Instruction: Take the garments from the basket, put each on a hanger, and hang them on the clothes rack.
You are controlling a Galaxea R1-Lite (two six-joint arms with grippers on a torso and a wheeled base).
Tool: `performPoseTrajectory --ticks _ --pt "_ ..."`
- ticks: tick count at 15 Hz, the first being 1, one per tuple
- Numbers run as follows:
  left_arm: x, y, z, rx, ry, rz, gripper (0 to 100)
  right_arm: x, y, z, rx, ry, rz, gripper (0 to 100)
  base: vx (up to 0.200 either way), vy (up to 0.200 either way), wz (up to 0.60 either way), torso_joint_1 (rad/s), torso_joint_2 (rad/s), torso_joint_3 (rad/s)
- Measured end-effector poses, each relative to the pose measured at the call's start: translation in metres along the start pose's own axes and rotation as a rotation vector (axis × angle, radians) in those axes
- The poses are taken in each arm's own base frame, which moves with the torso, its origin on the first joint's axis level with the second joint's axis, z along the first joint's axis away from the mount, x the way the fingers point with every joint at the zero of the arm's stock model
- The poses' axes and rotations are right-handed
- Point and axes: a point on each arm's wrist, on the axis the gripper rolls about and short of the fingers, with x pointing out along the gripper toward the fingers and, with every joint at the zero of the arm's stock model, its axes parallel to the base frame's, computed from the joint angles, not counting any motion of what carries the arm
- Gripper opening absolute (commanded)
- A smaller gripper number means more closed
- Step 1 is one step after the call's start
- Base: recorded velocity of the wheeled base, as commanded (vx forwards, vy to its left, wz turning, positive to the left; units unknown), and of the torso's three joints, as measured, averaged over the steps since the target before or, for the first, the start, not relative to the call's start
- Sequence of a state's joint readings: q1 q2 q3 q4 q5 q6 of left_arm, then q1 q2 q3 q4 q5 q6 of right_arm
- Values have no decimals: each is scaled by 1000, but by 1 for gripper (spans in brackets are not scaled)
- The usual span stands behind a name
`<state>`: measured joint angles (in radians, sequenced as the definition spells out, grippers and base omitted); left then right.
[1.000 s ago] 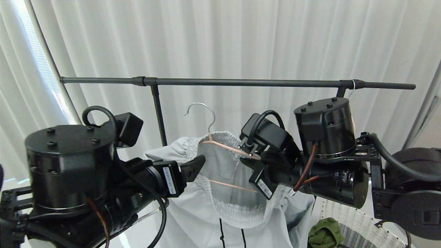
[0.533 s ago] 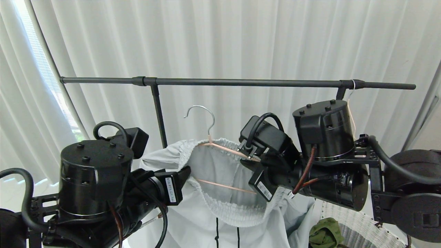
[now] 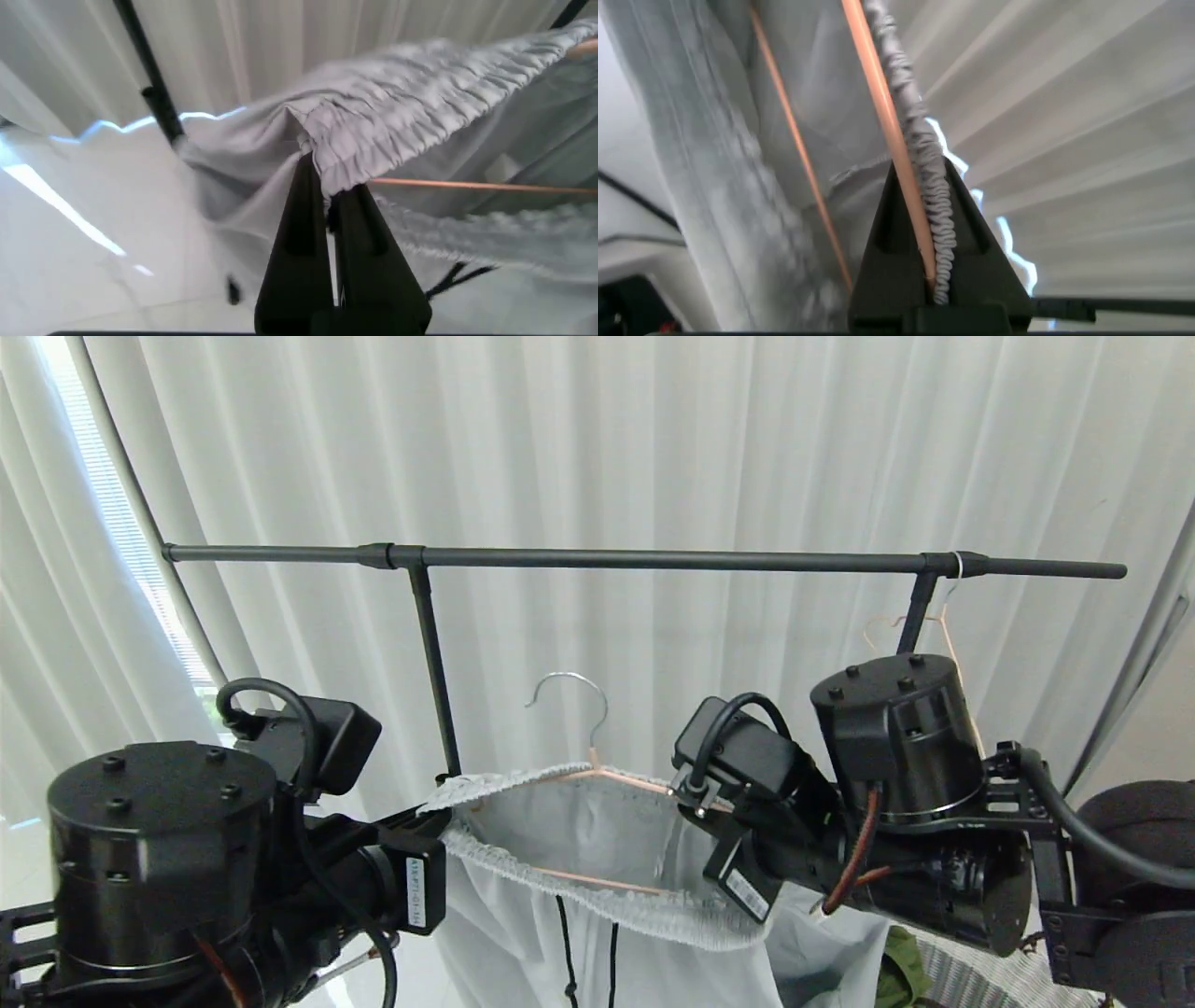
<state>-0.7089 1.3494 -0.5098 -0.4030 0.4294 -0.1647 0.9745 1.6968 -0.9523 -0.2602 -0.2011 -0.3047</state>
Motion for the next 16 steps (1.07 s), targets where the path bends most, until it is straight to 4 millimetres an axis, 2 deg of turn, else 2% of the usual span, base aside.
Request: performPoseTrajectory --ticks 4,9,10,16 --pt "-5 11 2 -17 -20 34 0 -21 4 -26 -10 51 16 0 0 0 0 0 0 0" --pt "-19 -4 1 27 -45 -76 0 -31 -1 -24 12 29 -1 0 0 0 0 0 0 0" --pt "-21 -7 1 32 -47 -97 100 -32 -1 -24 13 27 -2 0 0 0 0 0 0 0" --pt "-28 -11 -6 50 -42 -135 100 -36 -9 -21 27 9 -27 0 0 0 0 0 0 0"
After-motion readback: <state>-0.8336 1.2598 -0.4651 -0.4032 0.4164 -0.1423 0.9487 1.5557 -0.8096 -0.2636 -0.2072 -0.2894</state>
